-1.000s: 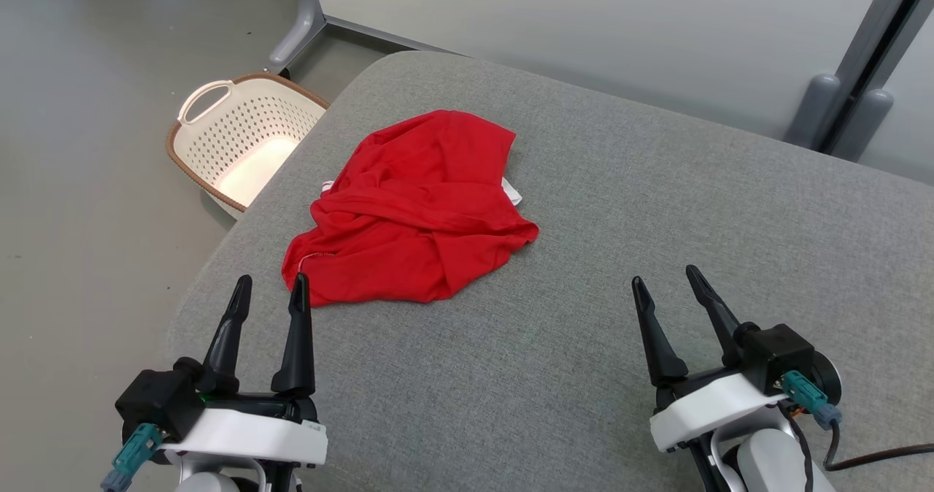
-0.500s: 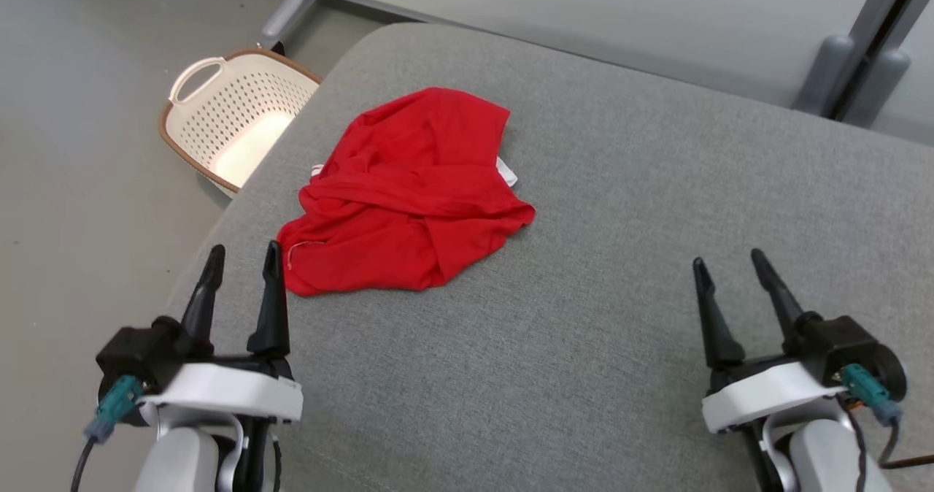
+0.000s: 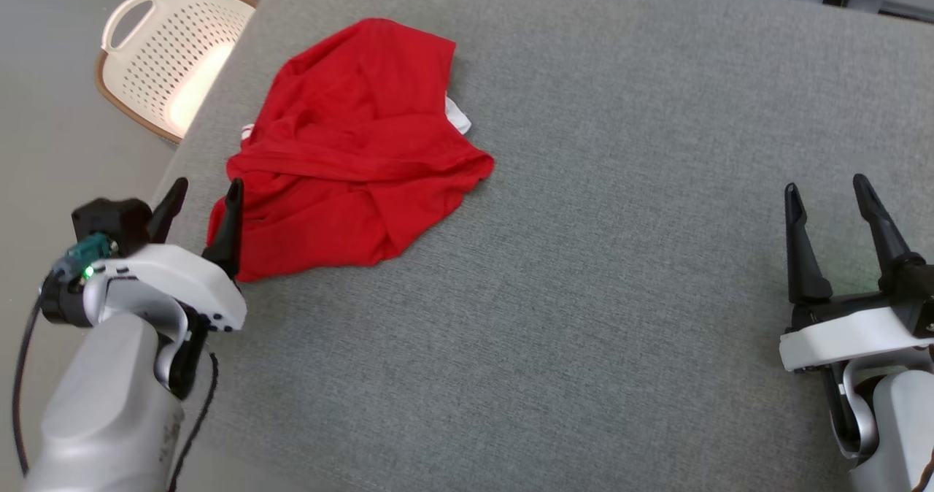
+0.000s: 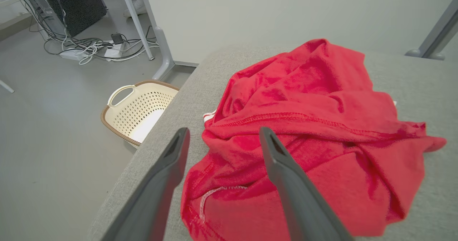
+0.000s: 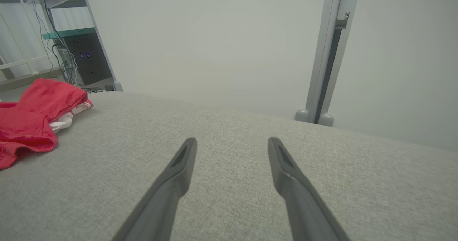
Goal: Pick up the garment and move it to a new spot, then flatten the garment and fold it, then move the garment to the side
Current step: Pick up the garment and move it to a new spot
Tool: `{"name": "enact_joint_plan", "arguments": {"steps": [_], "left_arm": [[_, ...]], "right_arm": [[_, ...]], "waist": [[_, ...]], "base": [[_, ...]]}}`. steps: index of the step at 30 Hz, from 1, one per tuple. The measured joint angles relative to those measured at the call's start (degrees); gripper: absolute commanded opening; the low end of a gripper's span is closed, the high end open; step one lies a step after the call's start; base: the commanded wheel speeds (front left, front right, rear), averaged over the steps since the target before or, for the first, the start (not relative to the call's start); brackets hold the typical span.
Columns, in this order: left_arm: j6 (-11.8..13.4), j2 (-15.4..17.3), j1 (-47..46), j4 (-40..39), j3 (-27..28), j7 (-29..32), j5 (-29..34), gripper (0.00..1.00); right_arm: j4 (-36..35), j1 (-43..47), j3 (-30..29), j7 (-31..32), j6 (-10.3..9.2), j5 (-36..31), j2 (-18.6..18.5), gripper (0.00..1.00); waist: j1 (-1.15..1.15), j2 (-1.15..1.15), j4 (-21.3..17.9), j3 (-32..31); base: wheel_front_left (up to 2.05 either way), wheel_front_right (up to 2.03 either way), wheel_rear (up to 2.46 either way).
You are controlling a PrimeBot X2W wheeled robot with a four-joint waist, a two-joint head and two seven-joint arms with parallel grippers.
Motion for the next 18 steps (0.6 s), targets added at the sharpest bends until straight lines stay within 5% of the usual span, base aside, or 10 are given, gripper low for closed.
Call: {"name": "enact_joint_plan", "arguments": {"steps": [10,18], "left_arm": [[0.0,4.6,-8.4,9.0,-11.9,2.4,-7.0,1.0],[0.0,5.4,-12.5,15.2,-17.1,2.3,-11.0,1.0]], "right_arm": [[-3.9,0.0,0.6,2.2,-0.01,-0.6,-1.0,1.0],[-5.4,0.0,1.1,3.3,-0.01,-0.9,-1.4,1.0]], "waist": [[0.0,0.0,-2.6,4.6],[0.0,0.0,-4.3,5.8]], "base": [[0.0,0.0,0.0],[0.0,0.0,0.0]]}}
